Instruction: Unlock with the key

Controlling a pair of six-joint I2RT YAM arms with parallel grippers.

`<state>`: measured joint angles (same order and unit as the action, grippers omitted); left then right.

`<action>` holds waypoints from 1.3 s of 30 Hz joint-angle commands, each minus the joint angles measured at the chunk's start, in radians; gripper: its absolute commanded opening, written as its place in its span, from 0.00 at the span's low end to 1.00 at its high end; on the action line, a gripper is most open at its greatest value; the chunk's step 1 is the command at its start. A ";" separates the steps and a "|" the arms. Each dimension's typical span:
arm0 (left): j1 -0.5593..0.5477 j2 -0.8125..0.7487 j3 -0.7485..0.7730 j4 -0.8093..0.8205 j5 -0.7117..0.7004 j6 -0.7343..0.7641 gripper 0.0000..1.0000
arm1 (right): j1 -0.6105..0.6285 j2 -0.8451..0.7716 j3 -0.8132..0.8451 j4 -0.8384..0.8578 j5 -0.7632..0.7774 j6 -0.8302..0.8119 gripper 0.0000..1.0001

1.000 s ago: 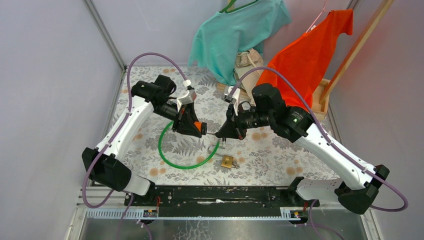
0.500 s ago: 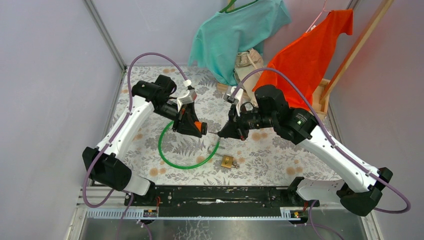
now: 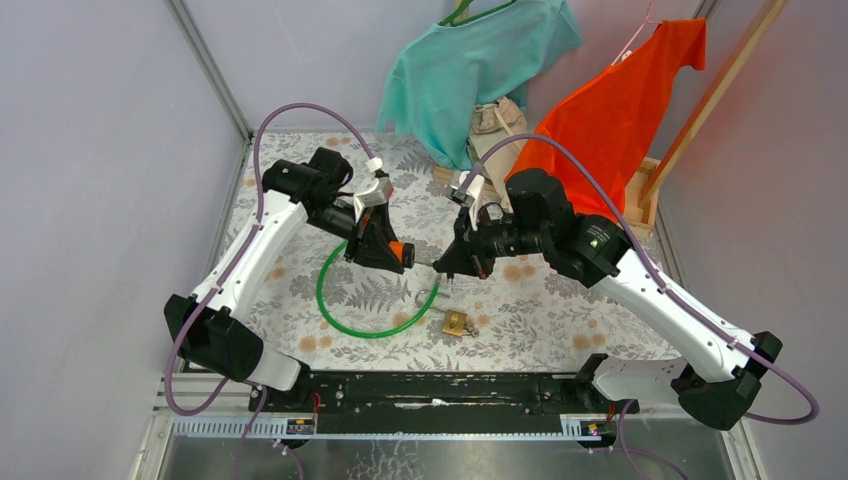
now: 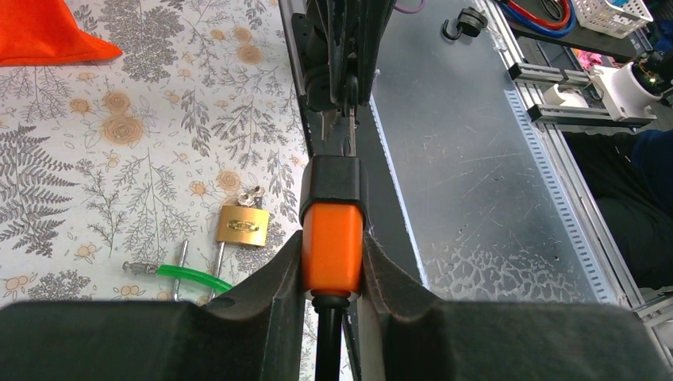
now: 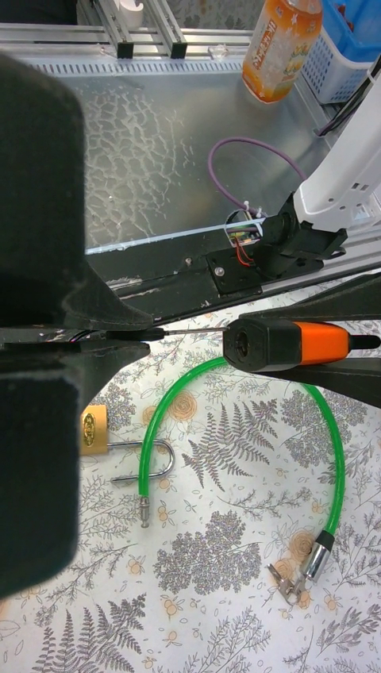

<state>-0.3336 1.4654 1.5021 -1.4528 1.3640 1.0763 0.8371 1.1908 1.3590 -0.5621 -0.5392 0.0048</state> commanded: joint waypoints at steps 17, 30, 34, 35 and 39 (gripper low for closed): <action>-0.019 0.002 0.034 0.003 0.037 -0.014 0.00 | 0.013 0.024 0.038 0.090 0.033 0.020 0.00; -0.022 -0.014 0.028 0.003 0.038 -0.017 0.00 | 0.012 0.016 0.029 0.076 0.078 0.011 0.00; -0.021 -0.009 0.030 0.003 0.043 -0.015 0.00 | 0.013 0.035 0.031 0.088 0.044 0.022 0.00; -0.022 -0.008 0.031 0.003 0.043 -0.015 0.00 | 0.013 0.041 0.034 0.092 0.038 0.025 0.00; -0.024 -0.005 0.033 0.002 0.044 -0.014 0.00 | 0.024 0.049 0.029 0.128 0.026 0.037 0.00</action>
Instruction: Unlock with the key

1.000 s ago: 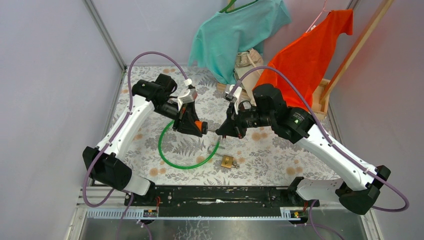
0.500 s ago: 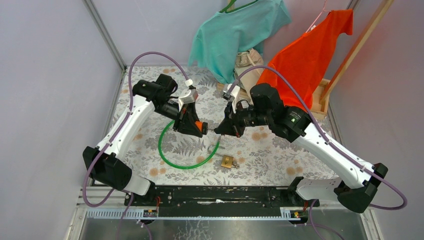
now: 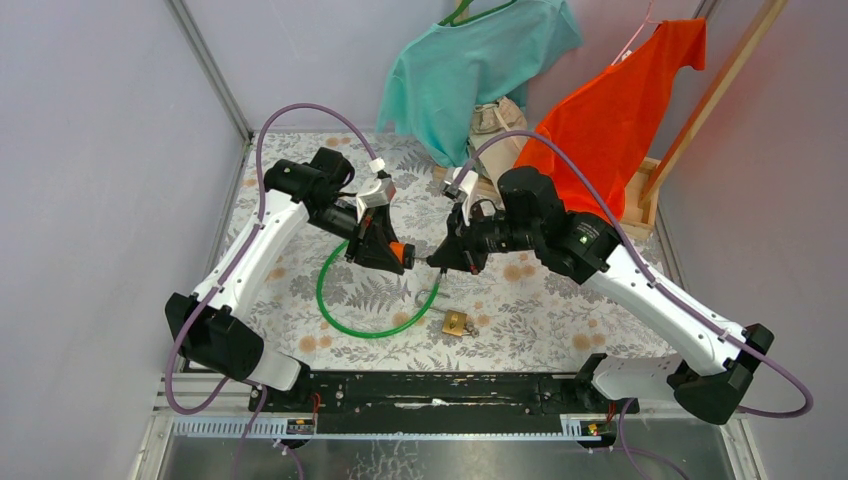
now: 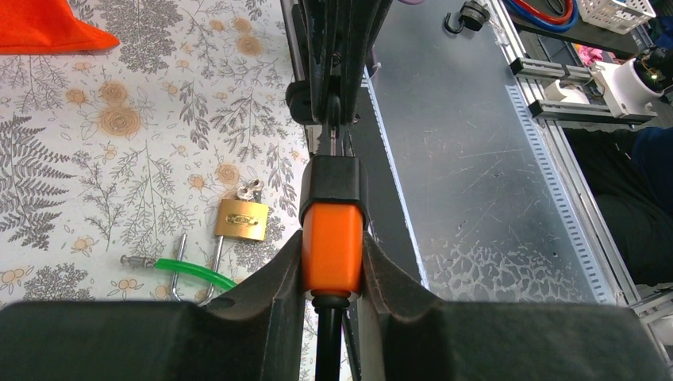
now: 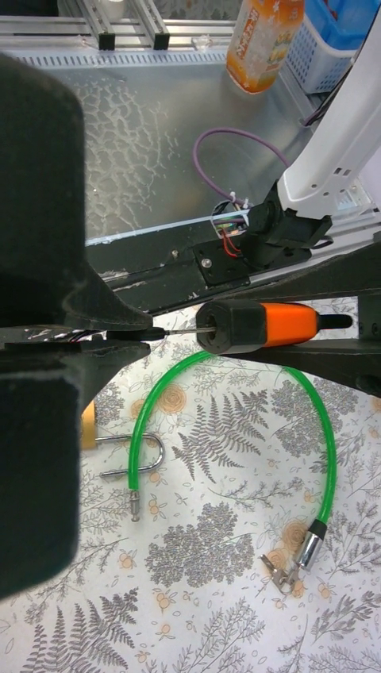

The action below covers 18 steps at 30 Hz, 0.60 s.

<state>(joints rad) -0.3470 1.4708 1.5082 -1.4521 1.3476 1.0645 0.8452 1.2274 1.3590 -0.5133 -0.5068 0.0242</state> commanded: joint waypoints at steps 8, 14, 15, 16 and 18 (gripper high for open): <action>-0.014 0.005 0.043 0.001 0.051 -0.004 0.00 | 0.043 0.048 0.049 0.119 -0.013 0.049 0.00; -0.031 0.003 0.041 0.052 0.045 -0.046 0.00 | 0.058 0.079 0.048 0.190 -0.016 0.098 0.00; -0.035 -0.001 0.037 0.073 0.045 -0.068 0.00 | 0.058 0.089 0.052 0.206 -0.021 0.113 0.00; -0.038 -0.003 0.032 0.097 0.043 -0.092 0.00 | 0.059 0.097 0.058 0.224 -0.024 0.129 0.00; -0.045 -0.008 0.031 0.136 0.042 -0.135 0.00 | 0.060 0.105 0.052 0.263 -0.024 0.165 0.00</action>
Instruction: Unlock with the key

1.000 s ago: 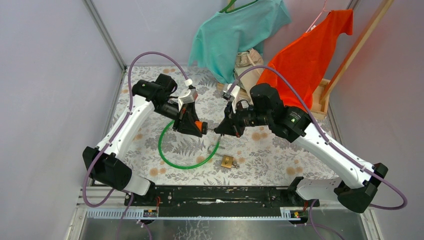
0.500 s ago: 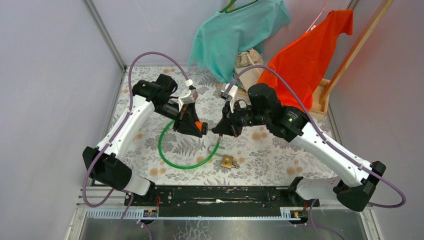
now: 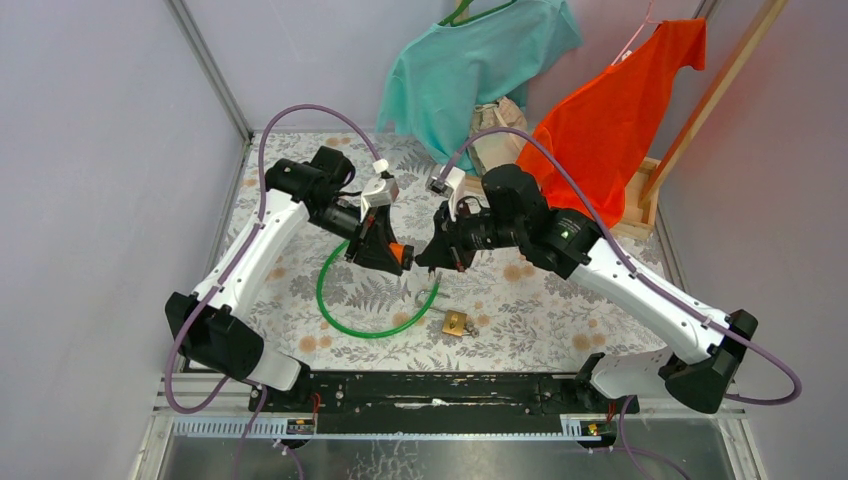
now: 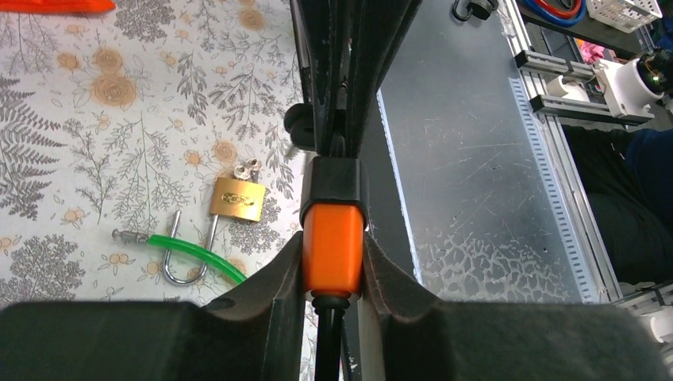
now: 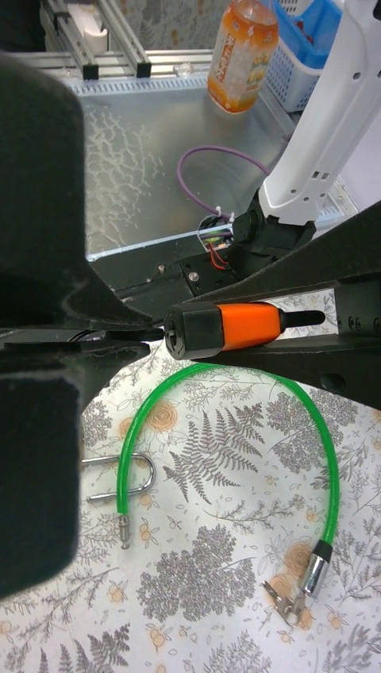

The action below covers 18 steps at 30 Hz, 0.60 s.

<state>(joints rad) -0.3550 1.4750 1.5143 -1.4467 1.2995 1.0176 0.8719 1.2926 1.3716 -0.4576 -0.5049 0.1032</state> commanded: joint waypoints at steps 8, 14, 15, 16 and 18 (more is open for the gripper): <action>-0.038 -0.074 0.000 0.291 0.005 -0.237 0.00 | 0.003 0.019 -0.082 0.362 -0.110 0.282 0.00; -0.040 -0.111 0.017 0.329 -0.153 -0.303 0.00 | -0.079 -0.005 -0.182 0.537 -0.333 0.488 0.00; -0.044 -0.116 0.014 0.328 -0.176 -0.306 0.00 | -0.080 -0.003 -0.183 0.542 -0.350 0.500 0.00; -0.049 -0.122 0.009 0.323 -0.197 -0.305 0.00 | -0.080 0.000 -0.186 0.552 -0.373 0.515 0.00; -0.059 -0.134 -0.003 0.315 -0.225 -0.305 0.00 | -0.081 0.005 -0.197 0.602 -0.419 0.559 0.00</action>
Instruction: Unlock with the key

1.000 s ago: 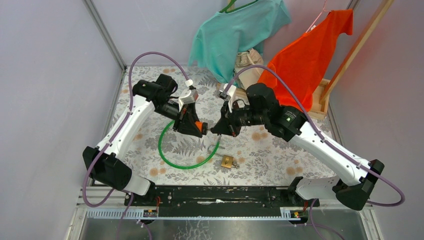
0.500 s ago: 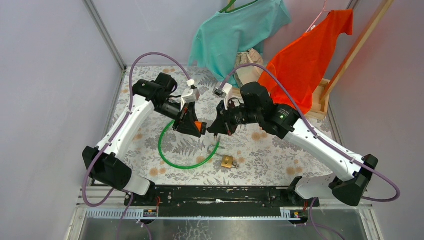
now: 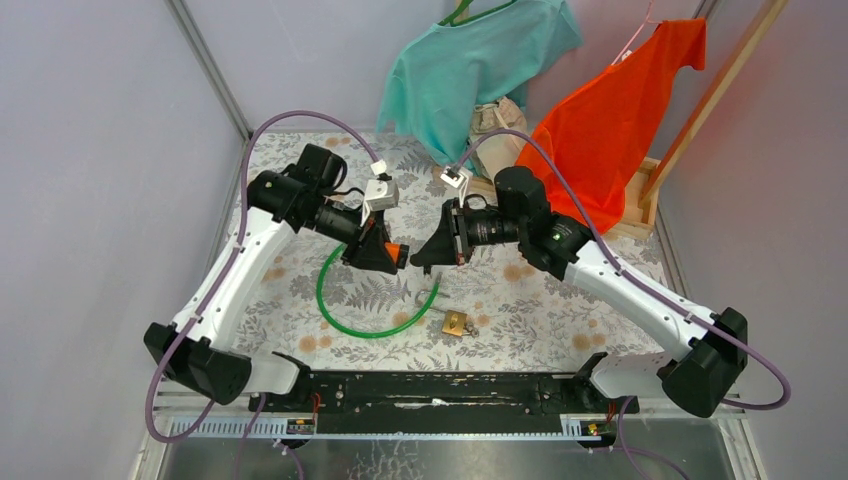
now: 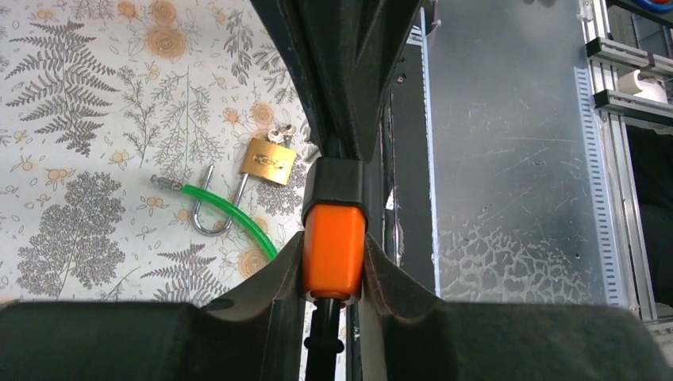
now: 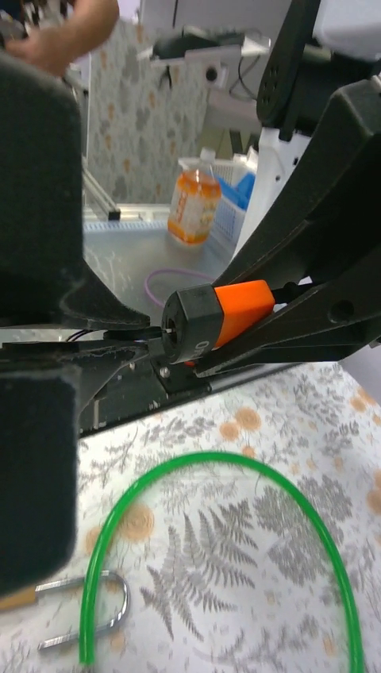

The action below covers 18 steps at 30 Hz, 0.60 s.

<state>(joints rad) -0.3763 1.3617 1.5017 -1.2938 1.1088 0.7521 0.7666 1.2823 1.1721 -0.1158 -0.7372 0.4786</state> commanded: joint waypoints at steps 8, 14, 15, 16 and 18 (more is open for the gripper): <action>-0.040 -0.041 -0.092 0.247 0.027 -0.307 0.00 | 0.024 -0.120 0.042 -0.015 0.101 -0.245 0.90; -0.039 -0.043 -0.111 0.387 0.068 -0.547 0.00 | 0.086 -0.240 -0.069 0.068 0.219 -0.637 1.00; -0.039 -0.042 -0.109 0.399 0.078 -0.583 0.00 | 0.107 -0.246 -0.074 0.060 0.239 -0.704 0.99; -0.040 -0.040 -0.107 0.410 0.092 -0.610 0.01 | 0.127 -0.249 -0.076 0.049 0.248 -0.764 1.00; -0.039 -0.041 -0.107 0.412 0.115 -0.630 0.02 | 0.156 -0.251 -0.069 0.019 0.255 -0.873 0.99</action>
<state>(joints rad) -0.4160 1.3312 1.3788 -0.9989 1.1236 0.2783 0.8654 1.0233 1.1126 -0.0956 -0.5564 -0.0719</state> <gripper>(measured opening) 0.304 0.993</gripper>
